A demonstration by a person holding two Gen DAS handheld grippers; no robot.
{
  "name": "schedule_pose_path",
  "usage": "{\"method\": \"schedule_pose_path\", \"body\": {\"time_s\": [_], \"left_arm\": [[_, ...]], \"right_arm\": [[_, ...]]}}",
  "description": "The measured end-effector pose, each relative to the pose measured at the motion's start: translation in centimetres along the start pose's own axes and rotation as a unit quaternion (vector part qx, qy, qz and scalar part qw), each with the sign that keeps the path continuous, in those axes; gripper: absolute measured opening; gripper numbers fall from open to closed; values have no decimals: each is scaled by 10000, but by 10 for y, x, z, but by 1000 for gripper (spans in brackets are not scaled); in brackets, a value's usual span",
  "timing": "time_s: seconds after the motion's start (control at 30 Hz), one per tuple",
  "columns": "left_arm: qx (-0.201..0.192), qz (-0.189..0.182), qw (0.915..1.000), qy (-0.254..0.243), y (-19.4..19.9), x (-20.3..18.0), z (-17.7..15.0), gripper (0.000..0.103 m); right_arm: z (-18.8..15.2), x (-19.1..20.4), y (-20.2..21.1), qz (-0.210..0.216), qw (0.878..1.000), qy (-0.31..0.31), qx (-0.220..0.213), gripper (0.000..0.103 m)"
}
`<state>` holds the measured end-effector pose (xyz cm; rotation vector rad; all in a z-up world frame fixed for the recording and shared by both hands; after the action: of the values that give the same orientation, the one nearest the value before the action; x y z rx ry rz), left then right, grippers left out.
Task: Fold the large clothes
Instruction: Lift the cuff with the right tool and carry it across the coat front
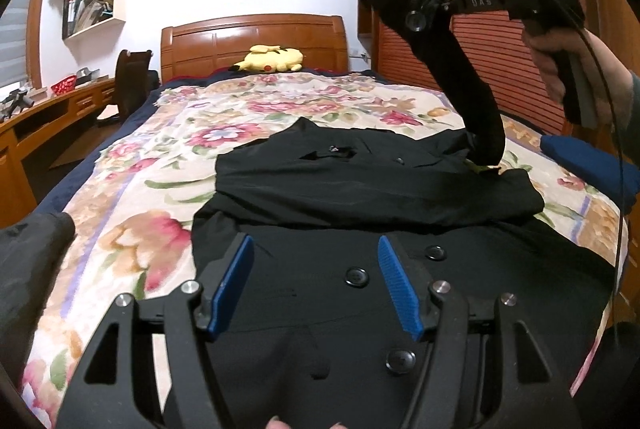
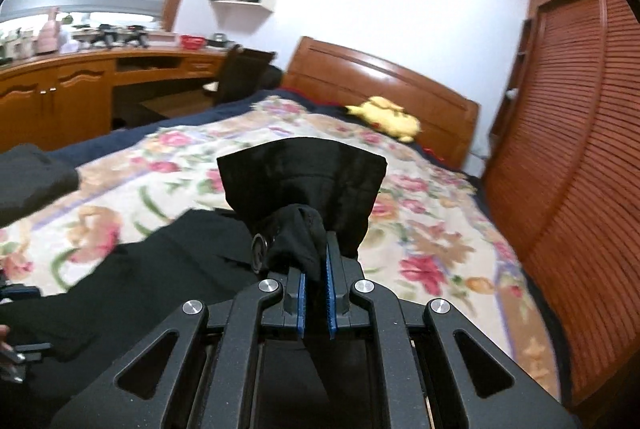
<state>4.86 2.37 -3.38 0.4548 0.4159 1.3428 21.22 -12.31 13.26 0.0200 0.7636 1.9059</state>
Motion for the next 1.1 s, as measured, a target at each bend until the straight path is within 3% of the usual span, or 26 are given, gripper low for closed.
{"method": "schedule_pose_path", "body": {"time_s": [0.27, 0.43, 0.57, 0.93, 1.1], "left_arm": [[-33, 72, 9999, 133, 2, 8, 0, 64], [-28, 83, 9999, 132, 0, 7, 0, 65], [-10, 106, 9999, 133, -2, 6, 0, 65], [26, 163, 9998, 124, -7, 5, 0, 65], [49, 182, 9998, 115, -9, 4, -1, 65]], "right_arm": [[-20, 47, -14, 449, 9986, -35, 273, 5], [-56, 55, -19, 928, 9927, -636, 426, 5], [-84, 70, -28, 992, 9907, -757, 537, 5], [-112, 91, -36, 1209, 9842, -1064, 732, 7], [-132, 98, -33, 1244, 9801, -1265, 887, 14]]}}
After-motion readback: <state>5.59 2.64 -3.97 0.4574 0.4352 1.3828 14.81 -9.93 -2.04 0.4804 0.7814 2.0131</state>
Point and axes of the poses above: each gripper's, at about its wrist camera, not at the fingertips, and y roughly against the way its jaws point, x to its left, z to its top, the point moved 6 cm from there along -y, roughly the way its jaws point, and after that the axes turned 4 degrees about x, right-handed, at the moved point
